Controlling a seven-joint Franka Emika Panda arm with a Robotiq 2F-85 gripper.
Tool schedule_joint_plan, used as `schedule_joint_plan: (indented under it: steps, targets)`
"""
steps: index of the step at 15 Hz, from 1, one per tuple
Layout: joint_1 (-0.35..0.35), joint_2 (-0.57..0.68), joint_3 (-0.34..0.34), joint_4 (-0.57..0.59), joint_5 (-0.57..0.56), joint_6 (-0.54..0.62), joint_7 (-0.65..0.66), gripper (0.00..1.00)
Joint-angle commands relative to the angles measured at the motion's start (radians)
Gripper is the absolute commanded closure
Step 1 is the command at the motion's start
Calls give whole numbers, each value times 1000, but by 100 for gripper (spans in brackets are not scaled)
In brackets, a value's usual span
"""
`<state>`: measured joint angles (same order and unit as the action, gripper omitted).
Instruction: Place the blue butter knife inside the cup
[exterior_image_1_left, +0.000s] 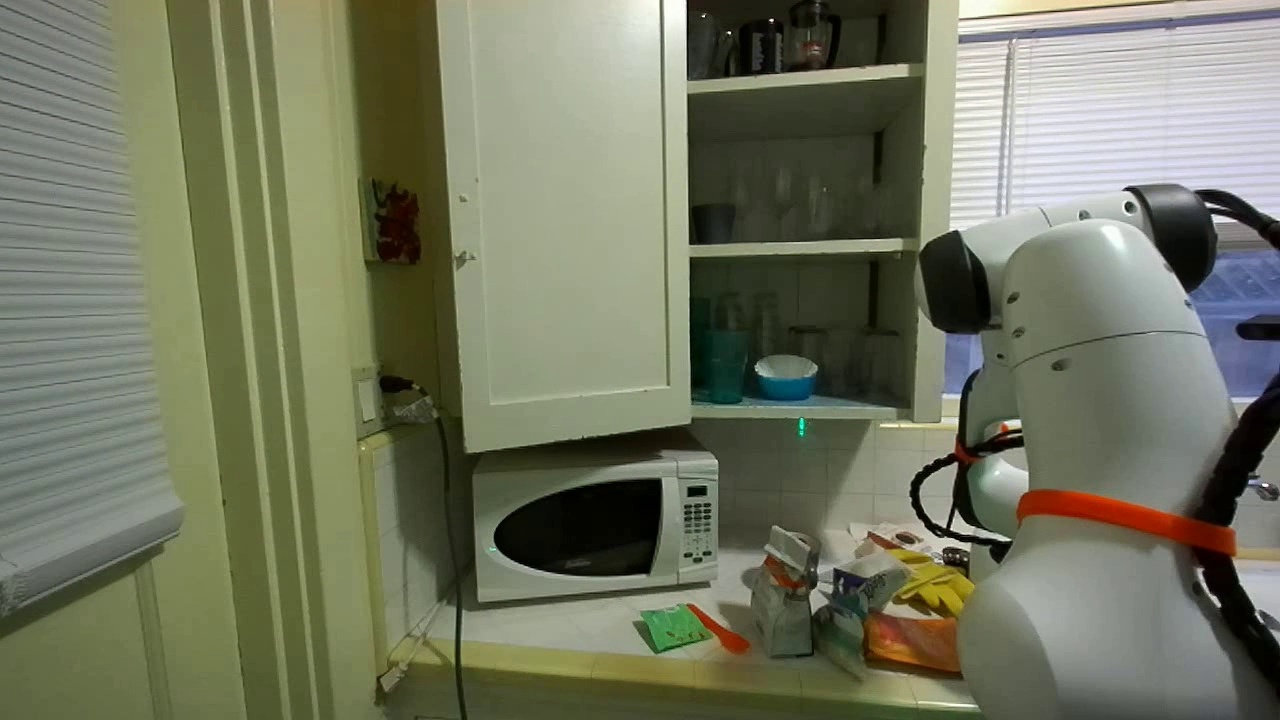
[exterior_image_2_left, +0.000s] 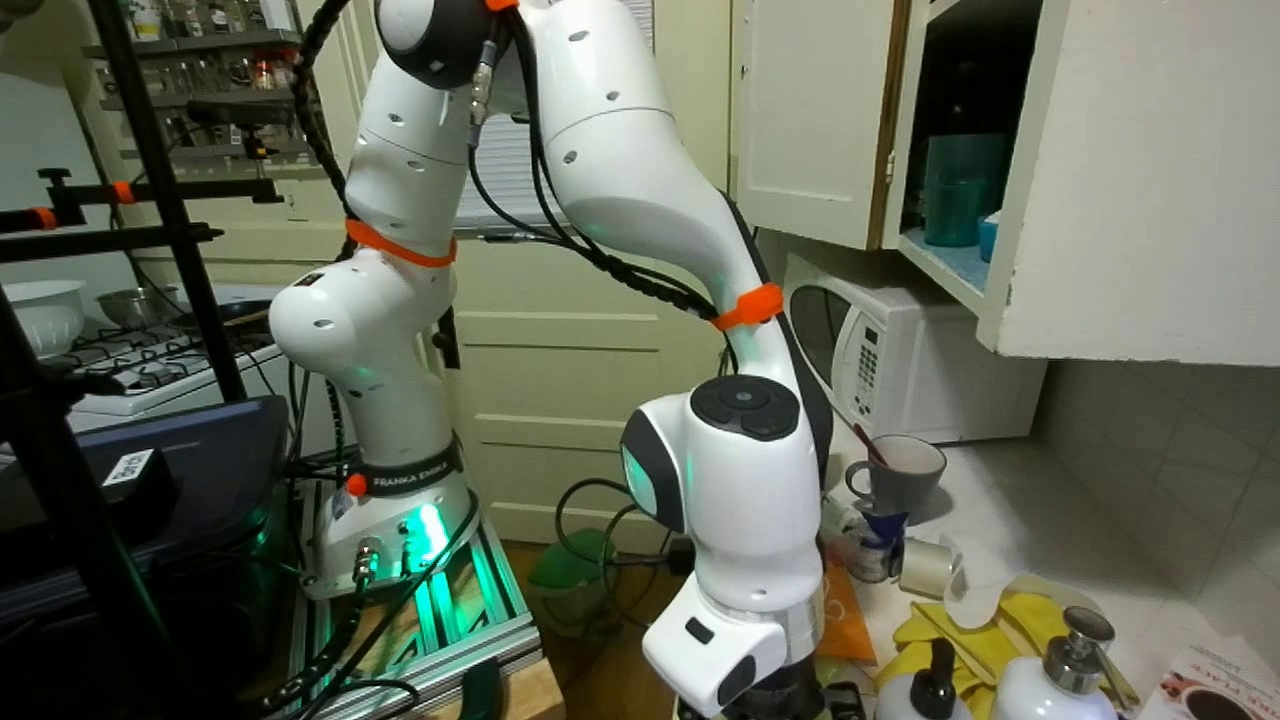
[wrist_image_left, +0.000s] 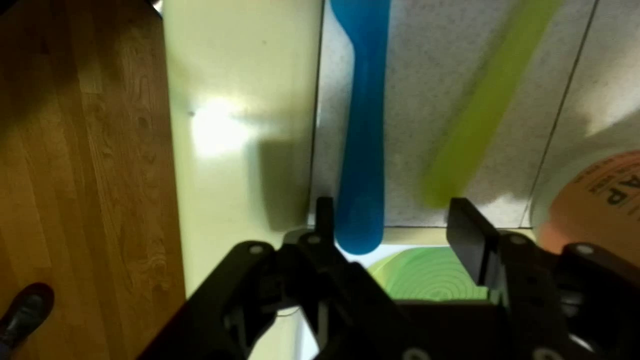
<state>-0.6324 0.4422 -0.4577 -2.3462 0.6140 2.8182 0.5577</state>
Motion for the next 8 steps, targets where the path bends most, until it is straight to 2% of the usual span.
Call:
schedule_joint_plan:
  steps: [1, 2, 3, 4, 8]
  targets:
    - [-11, 27, 4, 28, 20, -40, 14, 40]
    - [-9, 29, 4, 26, 18, -40, 17, 48]
    - [-7, 30, 4, 25, 17, -38, 20, 65]
    - [-5, 31, 3, 23, 15, -38, 23, 65]
    - [2, 35, -4, 27, 9, -41, 41, 95]
